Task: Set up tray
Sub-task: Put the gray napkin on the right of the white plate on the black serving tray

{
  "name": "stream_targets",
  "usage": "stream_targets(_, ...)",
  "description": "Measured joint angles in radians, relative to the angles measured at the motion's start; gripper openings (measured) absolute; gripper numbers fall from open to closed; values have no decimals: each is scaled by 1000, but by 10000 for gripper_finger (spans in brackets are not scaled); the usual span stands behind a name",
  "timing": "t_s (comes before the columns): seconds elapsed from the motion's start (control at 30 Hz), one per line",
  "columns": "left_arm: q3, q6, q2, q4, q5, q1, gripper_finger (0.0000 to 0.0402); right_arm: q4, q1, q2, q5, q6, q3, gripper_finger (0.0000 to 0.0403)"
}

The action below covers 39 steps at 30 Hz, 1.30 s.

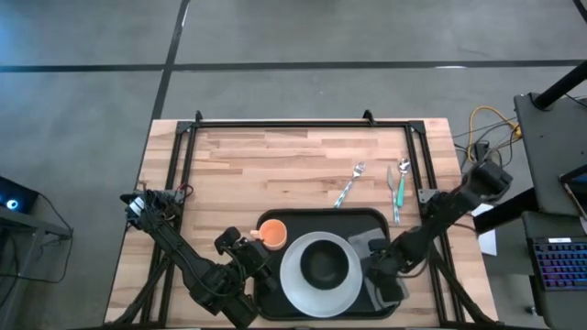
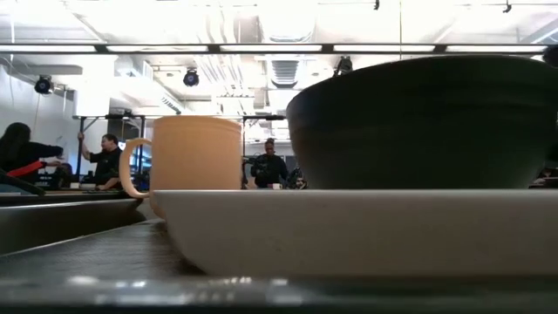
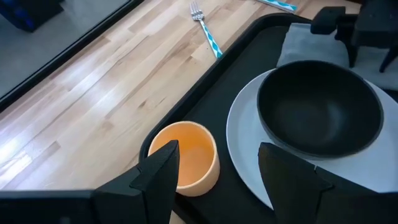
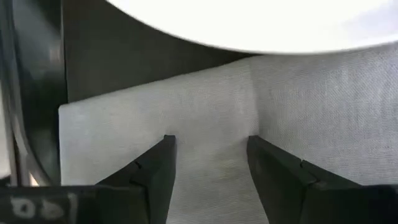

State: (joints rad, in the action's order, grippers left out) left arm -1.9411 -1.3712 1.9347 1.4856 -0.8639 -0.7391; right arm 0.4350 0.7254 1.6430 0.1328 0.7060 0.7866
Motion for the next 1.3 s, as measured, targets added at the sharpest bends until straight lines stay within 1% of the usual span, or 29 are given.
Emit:
stream_targets(0.1,0,0,0,-2,9,0,199,-5,2,37,-37,-3,36,181)
stream_targets(0.23,0,0,0,-6,38,0,199,-31,-3,44,-174,7,72,175)
stream_targets(0.33,0,0,0,-17,59,0,199,-65,-35,39,-245,84,74,173)
stream_targets(0.47,0,0,0,-26,63,0,199,-149,-63,39,-249,154,72,174)
stream_targets(0.63,0,0,0,-29,63,0,199,-252,-71,73,-261,173,72,171)
stream_targets(0.73,0,0,0,-38,63,0,199,-284,-72,85,-268,193,72,171)
stream_targets(0.8,0,0,0,-38,63,-2,199,-303,-71,91,-294,185,73,171)
stream_targets(0.9,0,0,0,-42,63,-2,199,-285,-72,86,-307,169,83,171)
stream_targets(1.1,0,0,0,-48,63,-2,199,-82,-62,27,-319,122,136,171)
stream_targets(1.23,9,0,0,-54,63,-2,199,12,-54,9,-319,48,177,171)
stream_targets(1.3,13,0,0,-54,63,-2,199,20,-49,13,-315,26,182,171)
